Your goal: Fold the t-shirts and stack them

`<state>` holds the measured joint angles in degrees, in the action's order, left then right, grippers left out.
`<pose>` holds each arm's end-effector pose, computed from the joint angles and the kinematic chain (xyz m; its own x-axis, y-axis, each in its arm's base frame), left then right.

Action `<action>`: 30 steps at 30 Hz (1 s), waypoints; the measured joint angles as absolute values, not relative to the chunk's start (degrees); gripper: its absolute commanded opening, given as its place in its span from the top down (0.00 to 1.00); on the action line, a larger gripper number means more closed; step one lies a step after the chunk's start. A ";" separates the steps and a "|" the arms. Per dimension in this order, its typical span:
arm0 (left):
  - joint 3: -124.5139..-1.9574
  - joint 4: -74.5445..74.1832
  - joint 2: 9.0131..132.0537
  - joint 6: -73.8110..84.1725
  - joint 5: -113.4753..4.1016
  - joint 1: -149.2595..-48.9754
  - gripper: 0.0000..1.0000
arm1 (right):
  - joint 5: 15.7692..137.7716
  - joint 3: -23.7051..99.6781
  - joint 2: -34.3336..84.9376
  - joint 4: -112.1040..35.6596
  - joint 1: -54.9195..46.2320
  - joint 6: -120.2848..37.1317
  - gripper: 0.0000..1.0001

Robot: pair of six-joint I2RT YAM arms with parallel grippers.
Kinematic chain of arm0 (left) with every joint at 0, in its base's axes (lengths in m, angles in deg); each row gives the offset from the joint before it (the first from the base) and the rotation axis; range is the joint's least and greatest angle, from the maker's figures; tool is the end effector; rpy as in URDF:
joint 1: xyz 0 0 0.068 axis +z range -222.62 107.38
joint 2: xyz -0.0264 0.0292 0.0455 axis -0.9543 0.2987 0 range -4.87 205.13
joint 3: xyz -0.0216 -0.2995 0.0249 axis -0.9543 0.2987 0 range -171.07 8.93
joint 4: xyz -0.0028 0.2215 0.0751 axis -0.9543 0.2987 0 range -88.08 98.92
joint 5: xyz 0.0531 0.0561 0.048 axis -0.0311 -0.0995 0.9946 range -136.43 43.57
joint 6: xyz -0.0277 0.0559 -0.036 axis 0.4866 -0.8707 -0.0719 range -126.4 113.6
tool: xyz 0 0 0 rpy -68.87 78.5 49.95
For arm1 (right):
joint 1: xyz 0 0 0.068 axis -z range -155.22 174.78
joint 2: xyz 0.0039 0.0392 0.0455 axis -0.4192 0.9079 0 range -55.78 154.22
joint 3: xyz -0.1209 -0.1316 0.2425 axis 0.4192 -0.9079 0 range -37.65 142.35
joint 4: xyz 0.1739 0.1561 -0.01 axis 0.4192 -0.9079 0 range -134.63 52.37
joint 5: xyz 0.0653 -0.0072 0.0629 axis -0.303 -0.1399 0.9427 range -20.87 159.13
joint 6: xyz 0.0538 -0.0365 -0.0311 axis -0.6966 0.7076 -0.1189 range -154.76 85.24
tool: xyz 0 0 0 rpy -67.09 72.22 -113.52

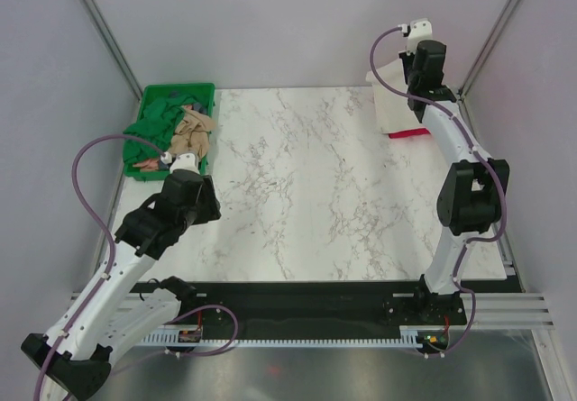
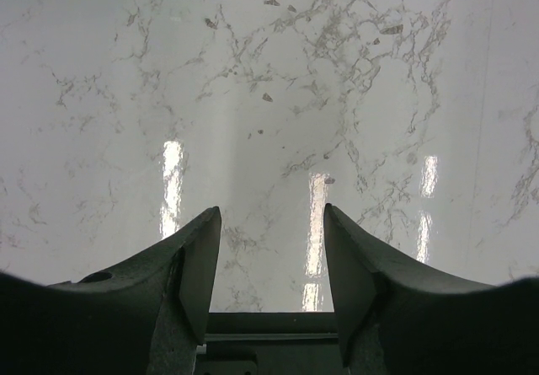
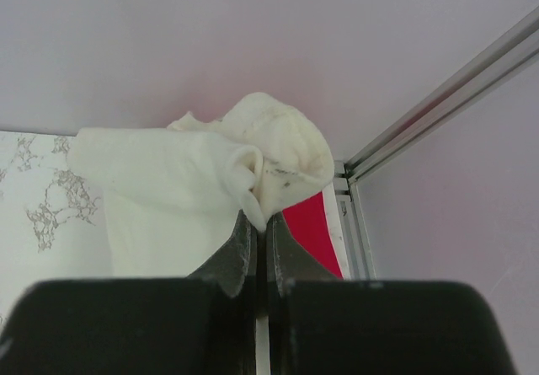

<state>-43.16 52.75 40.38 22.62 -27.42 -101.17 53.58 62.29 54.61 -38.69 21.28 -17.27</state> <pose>0.1093 -0.0374 0.3165 -0.6528 -0.1670 -0.7389 -0.0809 0.9852 -0.1512 0.4737 0.0131 0.3821 -0.2511 -0.3055 -0.9185 0.1339 0.9288 -0.3455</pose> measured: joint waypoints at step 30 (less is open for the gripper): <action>-43.05 51.57 41.21 22.16 -31.53 -93.31 0.41 | 33.21 83.34 91.26 -28.57 33.67 -24.92 0.02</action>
